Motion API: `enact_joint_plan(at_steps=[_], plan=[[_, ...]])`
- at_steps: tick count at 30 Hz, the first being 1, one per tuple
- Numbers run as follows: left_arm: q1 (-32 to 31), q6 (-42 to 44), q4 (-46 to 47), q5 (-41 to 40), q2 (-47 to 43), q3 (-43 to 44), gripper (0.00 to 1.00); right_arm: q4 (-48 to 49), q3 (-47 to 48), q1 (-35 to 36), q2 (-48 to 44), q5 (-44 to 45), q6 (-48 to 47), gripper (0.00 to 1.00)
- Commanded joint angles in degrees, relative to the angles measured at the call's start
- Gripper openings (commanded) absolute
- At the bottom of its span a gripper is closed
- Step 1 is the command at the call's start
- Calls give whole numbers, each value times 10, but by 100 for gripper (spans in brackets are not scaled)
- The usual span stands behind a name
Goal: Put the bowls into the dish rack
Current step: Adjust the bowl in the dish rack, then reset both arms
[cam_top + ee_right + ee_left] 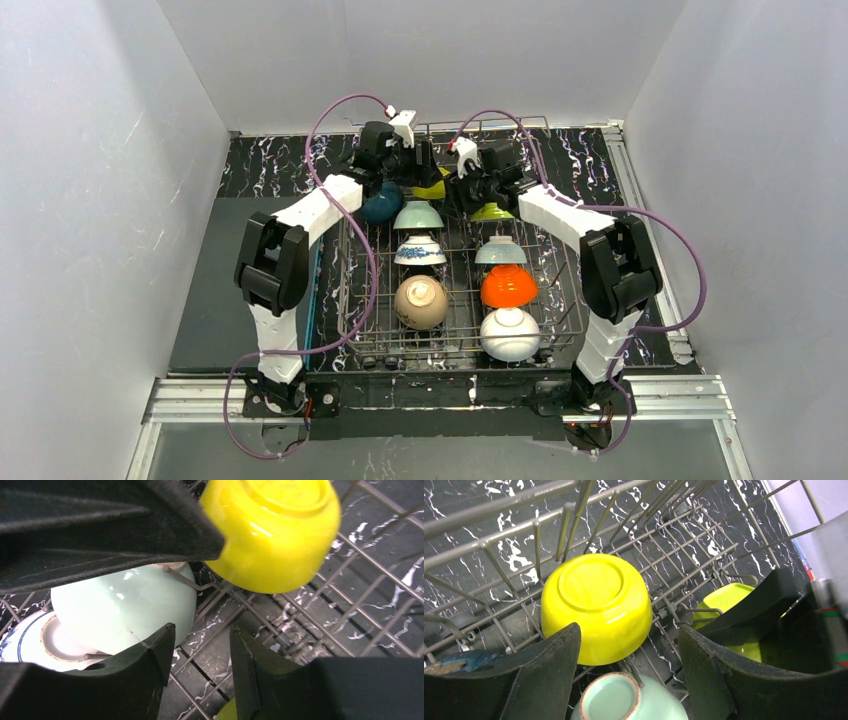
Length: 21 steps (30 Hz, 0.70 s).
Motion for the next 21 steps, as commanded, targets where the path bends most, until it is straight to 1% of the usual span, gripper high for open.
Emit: enact_joint_plan(at_steps=[1,4,7,11,12,14,16,17,21], plan=[[1,-2,8,-1,-48,-14,71,-9,20,-22,-52,26,42,56],[9,11,1,1,-93,-26,74,7,9,-42,-75,19,67,64],[29,5,-17,21,-147,-44,78,34,-11,-73,-100,-1,104,68],[70,-13,-24,54,-233,-99,85,113,-70,-136,-143,-46,182,75],[84,-22,-22,63,-253,-124,87,134,-87,-153,-155,-53,200,78],[116,-42,-13,82,-299,-160,92,162,-113,-188,-176,-59,222,79],[152,-67,-3,96,-339,-199,96,171,-130,-223,-197,-53,227,82],[180,-80,2,104,-357,-218,98,171,-138,-239,-204,-47,228,84],[253,-133,13,107,-408,-286,98,158,-165,-303,-233,-7,231,86]])
